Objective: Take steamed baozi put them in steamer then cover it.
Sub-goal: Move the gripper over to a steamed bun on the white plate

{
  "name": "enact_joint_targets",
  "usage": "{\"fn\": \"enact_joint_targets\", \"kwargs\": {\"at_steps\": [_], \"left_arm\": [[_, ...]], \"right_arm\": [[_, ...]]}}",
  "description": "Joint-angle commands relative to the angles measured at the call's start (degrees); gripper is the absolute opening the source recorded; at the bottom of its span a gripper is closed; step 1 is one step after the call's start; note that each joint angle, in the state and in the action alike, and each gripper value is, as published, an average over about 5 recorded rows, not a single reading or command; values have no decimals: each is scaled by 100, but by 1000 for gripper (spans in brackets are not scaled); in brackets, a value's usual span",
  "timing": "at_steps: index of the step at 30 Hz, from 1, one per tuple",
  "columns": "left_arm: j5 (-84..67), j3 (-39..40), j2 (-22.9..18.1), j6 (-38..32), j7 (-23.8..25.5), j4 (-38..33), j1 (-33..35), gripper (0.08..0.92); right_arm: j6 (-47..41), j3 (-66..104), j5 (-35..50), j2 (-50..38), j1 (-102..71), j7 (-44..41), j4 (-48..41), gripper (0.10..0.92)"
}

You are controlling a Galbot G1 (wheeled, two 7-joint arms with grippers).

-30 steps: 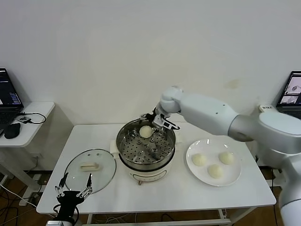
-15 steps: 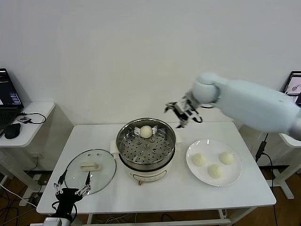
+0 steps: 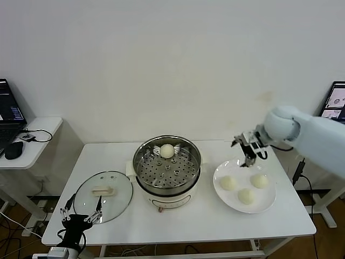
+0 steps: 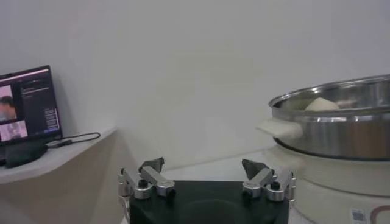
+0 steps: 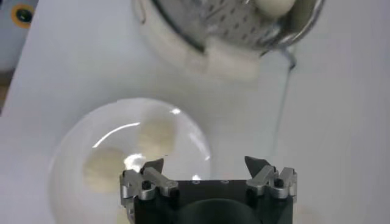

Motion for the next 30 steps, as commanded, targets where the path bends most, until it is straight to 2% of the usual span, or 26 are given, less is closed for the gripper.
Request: {"fn": "enact_joint_targets", "kwargs": {"at_steps": [1,10,20,30], "left_arm": [[0,-28,-7,4,-1,15,16,823],[16,-73,-47,-1,2,33,52,823],[24,-66,-71,-10,2,86,39,823],[25,-57,-67,-18,5,110,21,823]], "right_arm": [[-313,568,-416,126,-1380,-54,-383,823],[-217,944,-573,746,-2018,52,-969,823],[-160,1186,-885,928,-2340,77,-1335,820],[-23,1504,-1083,1208,-2516,263,-1780,776]]}}
